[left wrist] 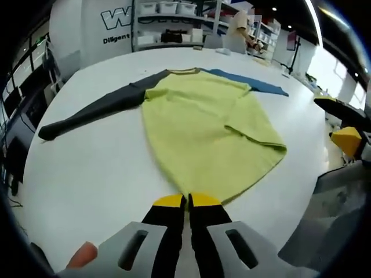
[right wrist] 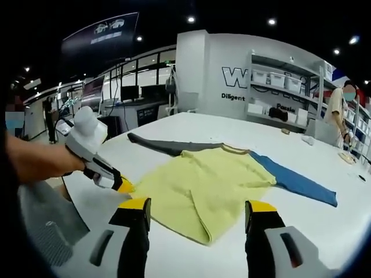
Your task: Fold the garment on the visible template until the final outline fits inside the template.
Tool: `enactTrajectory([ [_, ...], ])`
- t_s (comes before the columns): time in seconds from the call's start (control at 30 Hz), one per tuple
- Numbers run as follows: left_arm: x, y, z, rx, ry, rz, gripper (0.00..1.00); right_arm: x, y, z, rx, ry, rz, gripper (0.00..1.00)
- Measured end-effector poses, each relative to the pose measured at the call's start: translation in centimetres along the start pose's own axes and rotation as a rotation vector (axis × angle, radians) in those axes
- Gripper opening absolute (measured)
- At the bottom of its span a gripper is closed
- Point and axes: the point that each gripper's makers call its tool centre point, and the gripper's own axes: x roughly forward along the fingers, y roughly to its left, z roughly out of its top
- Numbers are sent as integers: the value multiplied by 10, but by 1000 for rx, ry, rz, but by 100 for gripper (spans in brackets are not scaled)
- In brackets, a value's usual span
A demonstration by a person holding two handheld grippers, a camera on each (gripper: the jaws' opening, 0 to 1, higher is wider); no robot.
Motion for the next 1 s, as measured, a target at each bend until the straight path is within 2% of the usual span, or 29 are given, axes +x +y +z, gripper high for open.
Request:
enactTrajectory([
  [0.3, 6, -6, -11, 6, 36, -22, 0, 10, -3, 10, -31, 9, 6, 60],
  [0.4, 8, -5, -13, 4, 44, -27, 0, 20, -7, 16, -52, 11, 5, 59],
  [0.5, 7, -6, -13, 3, 45, -31, 0, 29, -7, 17, -77, 22, 16, 52],
  [0.83, 8, -5, -13, -3, 46, -38, 0, 64, -1, 6, -145, 97, 52, 48],
  [1.0, 8, -6, -13, -3, 46, -40, 0, 91, 1, -10, -188, 172, 76, 44],
])
